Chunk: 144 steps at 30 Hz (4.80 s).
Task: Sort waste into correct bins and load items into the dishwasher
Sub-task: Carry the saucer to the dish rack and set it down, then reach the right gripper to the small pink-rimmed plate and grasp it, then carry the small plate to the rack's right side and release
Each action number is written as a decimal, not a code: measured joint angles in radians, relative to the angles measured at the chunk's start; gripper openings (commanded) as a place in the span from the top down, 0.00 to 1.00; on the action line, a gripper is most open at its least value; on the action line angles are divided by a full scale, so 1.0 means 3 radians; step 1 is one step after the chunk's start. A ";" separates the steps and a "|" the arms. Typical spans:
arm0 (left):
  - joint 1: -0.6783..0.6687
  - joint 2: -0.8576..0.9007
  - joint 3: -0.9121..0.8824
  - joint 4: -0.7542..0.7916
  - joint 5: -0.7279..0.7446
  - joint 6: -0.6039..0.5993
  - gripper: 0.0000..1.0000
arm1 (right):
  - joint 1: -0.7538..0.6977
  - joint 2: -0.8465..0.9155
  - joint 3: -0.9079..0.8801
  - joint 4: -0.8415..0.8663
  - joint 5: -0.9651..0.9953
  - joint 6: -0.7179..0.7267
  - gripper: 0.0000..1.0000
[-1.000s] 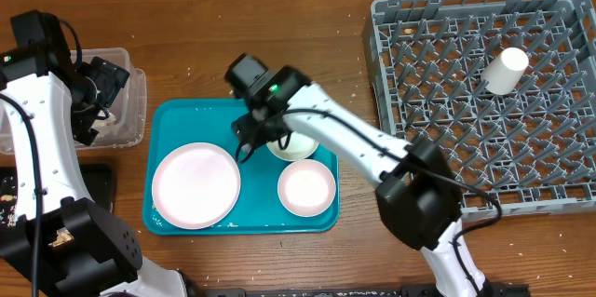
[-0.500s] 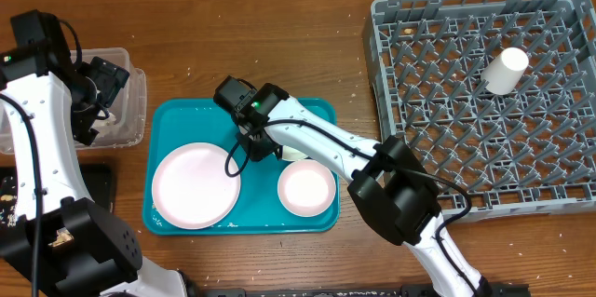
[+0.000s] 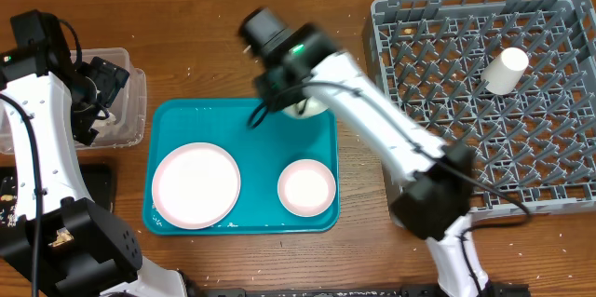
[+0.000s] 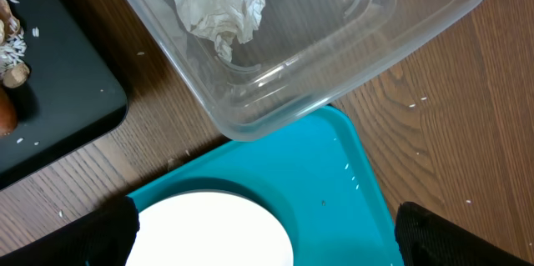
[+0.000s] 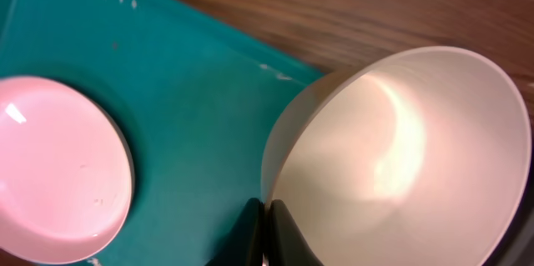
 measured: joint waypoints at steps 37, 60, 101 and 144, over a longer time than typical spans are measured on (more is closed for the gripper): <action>0.0000 0.0000 0.0000 0.0000 -0.0001 0.0000 0.00 | -0.4677 -0.0790 -0.2059 -0.0520 -0.4086 -0.1914 0.96; 0.0000 0.0000 0.0000 0.0000 -0.0001 0.0000 0.00 | -0.4668 -0.0790 -0.2314 -0.0552 -0.3941 -0.1897 0.96; 0.0000 0.0000 0.0000 0.0000 -0.0001 0.0000 0.00 | -0.2477 -0.2500 -0.2079 0.0261 -0.1261 0.0128 0.03; 0.0000 0.0000 0.0000 -0.0001 0.0000 0.0000 0.00 | 0.0675 -0.0192 -0.1258 -0.0201 -0.0258 0.0598 0.96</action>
